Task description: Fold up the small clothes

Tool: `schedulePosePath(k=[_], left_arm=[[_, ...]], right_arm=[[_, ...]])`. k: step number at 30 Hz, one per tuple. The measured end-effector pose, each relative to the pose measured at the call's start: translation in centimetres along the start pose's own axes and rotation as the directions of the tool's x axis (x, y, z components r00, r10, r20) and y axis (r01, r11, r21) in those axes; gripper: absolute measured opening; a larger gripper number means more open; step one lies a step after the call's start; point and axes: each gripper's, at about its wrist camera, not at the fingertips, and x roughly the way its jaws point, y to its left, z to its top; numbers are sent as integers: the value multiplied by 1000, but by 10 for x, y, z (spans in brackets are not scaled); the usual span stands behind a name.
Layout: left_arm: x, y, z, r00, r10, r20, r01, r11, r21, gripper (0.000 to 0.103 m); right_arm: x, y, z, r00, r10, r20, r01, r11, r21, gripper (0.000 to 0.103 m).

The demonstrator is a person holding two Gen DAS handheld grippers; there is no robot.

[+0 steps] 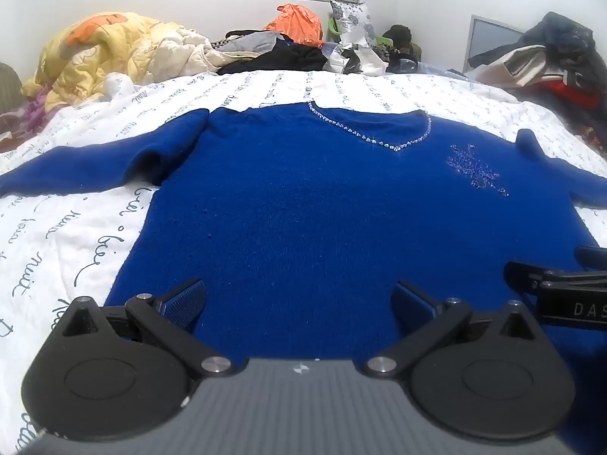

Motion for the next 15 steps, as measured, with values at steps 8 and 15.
schedulePosePath(k=[8, 15], left_arm=[[0, -1, 0, 1000, 1, 0, -1, 1000, 1, 103], [0, -1, 0, 1000, 0, 1, 0, 1000, 0, 103]], right_arm=[[-1, 1, 0, 1000, -17, 5, 17, 1000, 0, 103], [0, -1, 0, 1000, -12, 3, 12, 1000, 3, 103]])
